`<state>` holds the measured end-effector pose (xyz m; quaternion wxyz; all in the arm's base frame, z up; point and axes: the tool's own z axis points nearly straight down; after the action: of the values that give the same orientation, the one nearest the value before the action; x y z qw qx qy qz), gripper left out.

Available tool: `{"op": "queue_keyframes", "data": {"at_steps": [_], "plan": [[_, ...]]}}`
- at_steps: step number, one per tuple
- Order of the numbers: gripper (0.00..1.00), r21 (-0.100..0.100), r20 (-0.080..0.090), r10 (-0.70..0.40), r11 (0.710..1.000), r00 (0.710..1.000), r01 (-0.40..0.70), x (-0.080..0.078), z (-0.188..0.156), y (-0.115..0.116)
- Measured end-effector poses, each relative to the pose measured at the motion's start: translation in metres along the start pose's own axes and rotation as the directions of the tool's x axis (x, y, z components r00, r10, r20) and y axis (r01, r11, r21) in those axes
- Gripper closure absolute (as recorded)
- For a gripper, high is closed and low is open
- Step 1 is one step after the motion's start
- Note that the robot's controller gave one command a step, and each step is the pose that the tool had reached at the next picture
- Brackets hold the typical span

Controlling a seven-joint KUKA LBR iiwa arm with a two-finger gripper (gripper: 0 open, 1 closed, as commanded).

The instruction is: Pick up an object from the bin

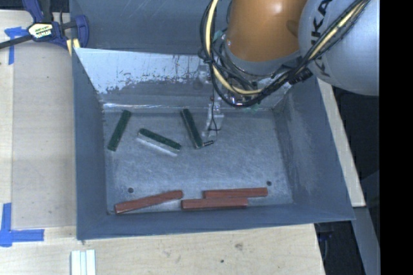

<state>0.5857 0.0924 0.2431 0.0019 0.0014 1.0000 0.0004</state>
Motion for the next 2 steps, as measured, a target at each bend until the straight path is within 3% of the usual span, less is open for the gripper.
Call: {"op": "queue_keyframes", "data": {"at_steps": [1,2], "plan": [[0.0,0.0,0.0,0.0,1.0,1.0,0.0,0.0,0.0,0.0],[0.0,-0.001,0.006,0.005,1.0,1.0,-0.005,0.005,0.049,0.007]]}}
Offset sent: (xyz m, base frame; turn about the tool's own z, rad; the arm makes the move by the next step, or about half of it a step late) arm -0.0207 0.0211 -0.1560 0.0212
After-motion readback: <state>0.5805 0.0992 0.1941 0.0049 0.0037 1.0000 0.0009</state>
